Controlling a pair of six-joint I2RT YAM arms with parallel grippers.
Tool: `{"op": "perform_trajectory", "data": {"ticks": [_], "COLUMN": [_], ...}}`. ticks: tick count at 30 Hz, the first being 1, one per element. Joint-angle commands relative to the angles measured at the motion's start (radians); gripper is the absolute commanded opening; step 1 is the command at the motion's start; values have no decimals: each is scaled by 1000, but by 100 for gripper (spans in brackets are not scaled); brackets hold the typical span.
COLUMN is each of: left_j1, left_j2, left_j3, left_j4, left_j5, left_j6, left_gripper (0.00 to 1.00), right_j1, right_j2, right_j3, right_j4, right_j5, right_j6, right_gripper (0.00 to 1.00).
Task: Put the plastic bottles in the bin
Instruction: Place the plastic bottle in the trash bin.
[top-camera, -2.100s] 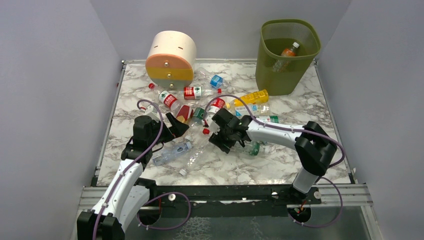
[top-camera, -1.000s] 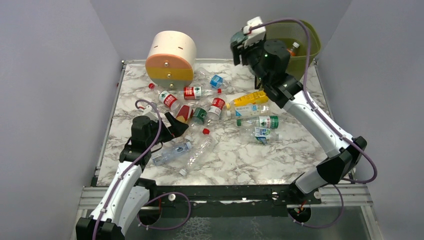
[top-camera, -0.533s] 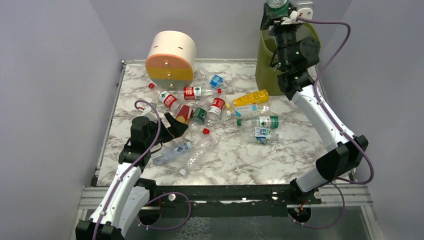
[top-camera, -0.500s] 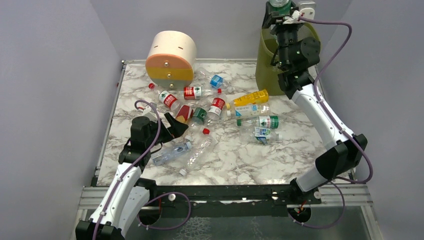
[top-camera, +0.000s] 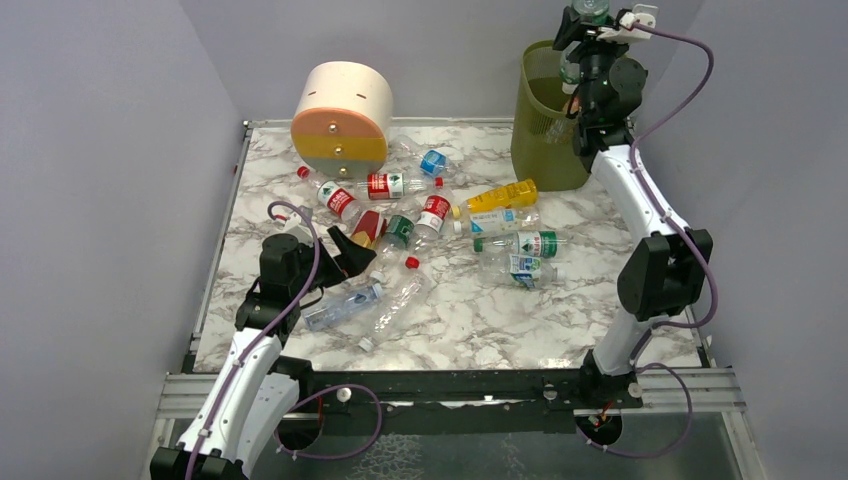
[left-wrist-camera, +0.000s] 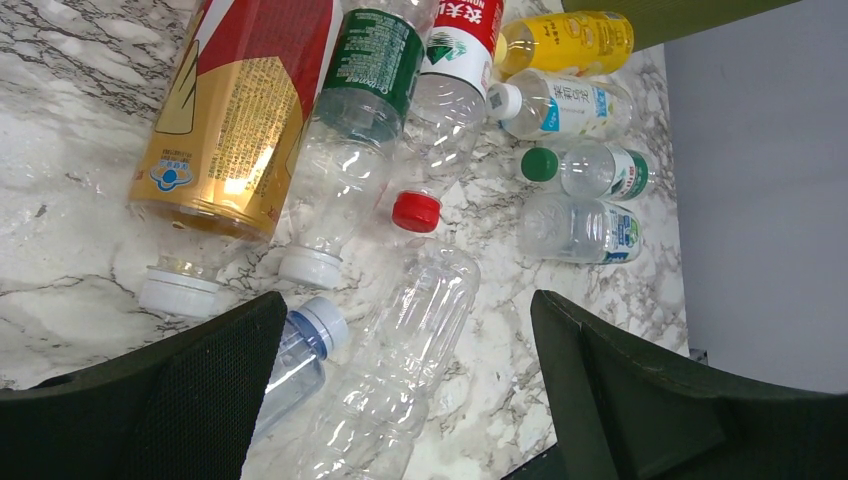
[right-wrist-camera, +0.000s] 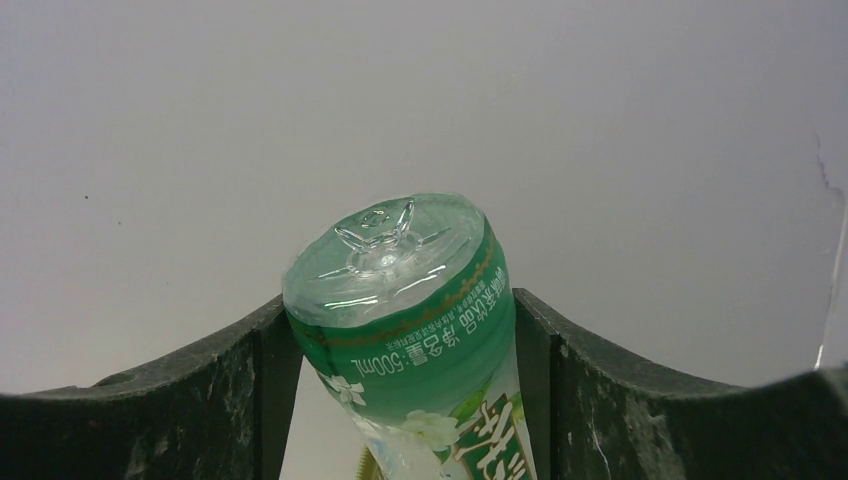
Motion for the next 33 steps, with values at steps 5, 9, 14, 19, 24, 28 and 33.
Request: {"op": "perform_trajectory", "data": {"ticks": [5, 9, 14, 19, 24, 28, 33], "left_j1": [-3, -3, -4, -4, -4, -4, -4], "left_j2": [-8, -2, 5, 9, 10, 13, 16], "left_j3": [41, 43, 40, 38, 37, 35, 24], "left_j4": [-10, -10, -2, 3, 6, 7, 17], "left_j5": [-28, -28, -28, -28, -26, -24, -21], "left_j6": [0, 5, 2, 5, 5, 8, 9], "left_gripper": [99, 99, 99, 99, 99, 99, 99], "right_j1": [-25, -25, -25, -25, -15, -4, -4], "right_j2": [49, 27, -59, -161, -271, -350, -368], "right_j3": [107, 123, 88, 33, -86, -206, -250], "right_j4": [-132, -216, -316, -449, -571, -655, -893], "right_j5": [-110, -135, -207, -332, -412, -436, -433], "right_j6": [122, 126, 149, 189, 252, 315, 397], "right_gripper": [96, 99, 100, 100, 100, 100, 100]}}
